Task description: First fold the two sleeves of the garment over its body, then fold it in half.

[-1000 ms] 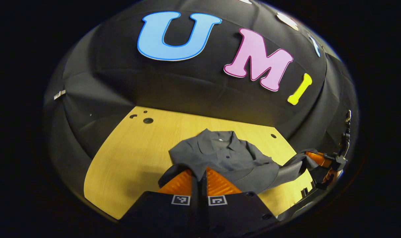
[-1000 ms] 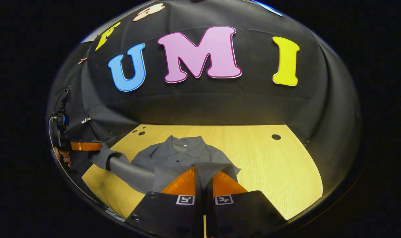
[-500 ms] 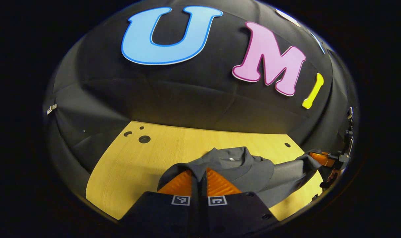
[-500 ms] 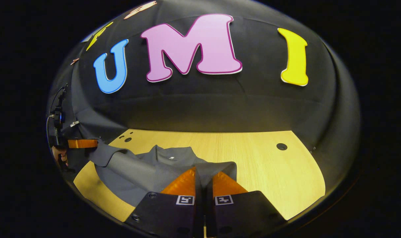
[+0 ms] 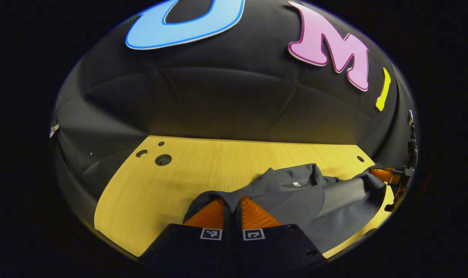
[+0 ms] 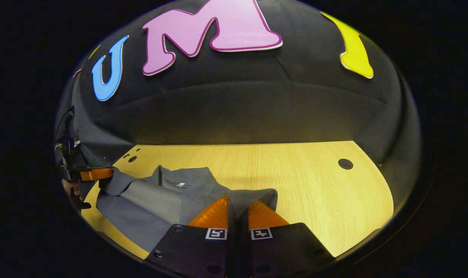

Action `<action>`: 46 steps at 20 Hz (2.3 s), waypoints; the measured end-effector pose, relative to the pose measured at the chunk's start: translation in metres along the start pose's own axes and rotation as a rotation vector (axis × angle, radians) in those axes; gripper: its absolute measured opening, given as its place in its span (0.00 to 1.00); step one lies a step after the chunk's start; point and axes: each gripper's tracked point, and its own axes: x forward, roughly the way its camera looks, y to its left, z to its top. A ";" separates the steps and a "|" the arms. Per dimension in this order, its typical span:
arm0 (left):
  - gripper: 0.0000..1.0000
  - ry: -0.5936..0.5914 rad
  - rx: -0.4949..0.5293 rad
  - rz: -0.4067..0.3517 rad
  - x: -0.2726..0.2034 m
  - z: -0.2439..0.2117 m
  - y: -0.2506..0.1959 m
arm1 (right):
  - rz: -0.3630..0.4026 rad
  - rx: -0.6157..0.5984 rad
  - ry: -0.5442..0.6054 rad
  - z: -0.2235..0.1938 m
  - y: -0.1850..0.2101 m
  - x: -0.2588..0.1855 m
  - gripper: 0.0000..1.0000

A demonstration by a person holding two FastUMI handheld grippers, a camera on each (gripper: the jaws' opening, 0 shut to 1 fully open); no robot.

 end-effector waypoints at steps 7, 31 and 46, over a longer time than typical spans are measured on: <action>0.06 0.065 0.017 0.042 0.035 -0.026 0.005 | -0.016 -0.021 0.061 -0.024 -0.006 0.031 0.07; 0.96 0.082 -0.047 0.068 -0.004 -0.023 0.008 | -0.045 0.020 0.097 -0.008 -0.005 -0.009 0.93; 0.97 -0.259 -0.018 -0.021 -0.255 0.046 -0.036 | 0.074 -0.103 -0.221 0.065 0.085 -0.231 0.98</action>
